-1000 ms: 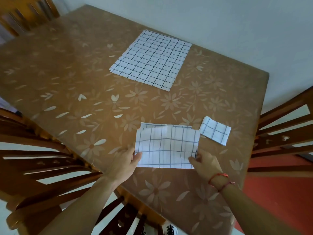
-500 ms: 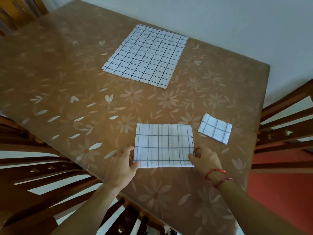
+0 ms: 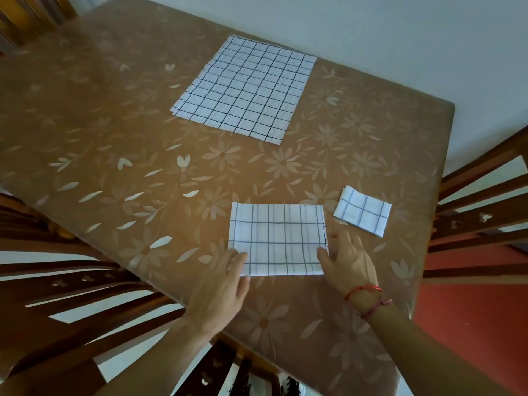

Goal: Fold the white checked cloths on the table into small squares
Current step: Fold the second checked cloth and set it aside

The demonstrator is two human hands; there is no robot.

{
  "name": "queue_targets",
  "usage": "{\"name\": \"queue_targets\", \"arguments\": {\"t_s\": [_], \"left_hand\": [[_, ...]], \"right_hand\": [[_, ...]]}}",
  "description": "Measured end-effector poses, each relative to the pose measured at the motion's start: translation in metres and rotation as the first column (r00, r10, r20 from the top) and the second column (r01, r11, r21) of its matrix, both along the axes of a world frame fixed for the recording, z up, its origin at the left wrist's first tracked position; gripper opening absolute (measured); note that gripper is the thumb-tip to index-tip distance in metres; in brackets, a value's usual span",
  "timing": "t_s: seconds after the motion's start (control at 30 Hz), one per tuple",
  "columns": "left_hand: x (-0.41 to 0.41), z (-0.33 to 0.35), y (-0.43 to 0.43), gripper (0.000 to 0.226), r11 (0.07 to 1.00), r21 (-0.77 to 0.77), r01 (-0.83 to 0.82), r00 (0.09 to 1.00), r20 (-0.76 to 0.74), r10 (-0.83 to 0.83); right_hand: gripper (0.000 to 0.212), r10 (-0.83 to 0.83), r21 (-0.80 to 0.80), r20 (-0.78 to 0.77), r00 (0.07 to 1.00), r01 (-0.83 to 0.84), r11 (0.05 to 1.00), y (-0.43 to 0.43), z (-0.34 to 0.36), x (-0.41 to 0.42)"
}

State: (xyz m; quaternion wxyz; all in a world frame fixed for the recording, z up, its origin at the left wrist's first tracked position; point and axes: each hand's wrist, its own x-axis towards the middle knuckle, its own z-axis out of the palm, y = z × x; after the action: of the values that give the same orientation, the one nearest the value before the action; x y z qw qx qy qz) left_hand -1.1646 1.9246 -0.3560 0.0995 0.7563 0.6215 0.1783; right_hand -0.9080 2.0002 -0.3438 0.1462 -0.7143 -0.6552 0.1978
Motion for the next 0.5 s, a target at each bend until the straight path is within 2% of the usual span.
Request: {"name": "queue_targets", "arguments": {"t_s": [0.07,0.13,0.27,0.33,0.5], "left_hand": [[0.015,0.004,-0.012,0.042,0.995,-0.018,0.095,0.995,-0.035,-0.096],[0.029,0.001,-0.022,0.047,0.985,-0.043,0.165,0.981,-0.1,-0.169],[0.037,-0.017,-0.024,0.062,0.979,-0.106,0.174,0.975,-0.122,-0.187],[0.037,-0.026,-0.023,0.058,0.974,-0.124,0.187,0.966,-0.157,-0.206],[0.034,-0.033,-0.028,0.058,0.97,-0.16,0.183,0.958,-0.192,-0.212]], "right_hand": [[0.037,0.157,0.157,0.057,0.986,-0.164,0.974,-0.013,0.001,-0.01],[0.045,0.329,0.247,0.164,0.93,-0.361,0.899,-0.03,0.0,-0.024],[0.059,0.585,0.126,0.289,0.758,-0.636,0.762,-0.065,-0.016,-0.052],[0.06,0.629,0.08,0.33,0.704,-0.684,0.725,-0.073,-0.026,-0.056],[0.063,0.64,-0.013,0.323,0.697,-0.673,0.739,-0.075,-0.033,-0.056]]}}
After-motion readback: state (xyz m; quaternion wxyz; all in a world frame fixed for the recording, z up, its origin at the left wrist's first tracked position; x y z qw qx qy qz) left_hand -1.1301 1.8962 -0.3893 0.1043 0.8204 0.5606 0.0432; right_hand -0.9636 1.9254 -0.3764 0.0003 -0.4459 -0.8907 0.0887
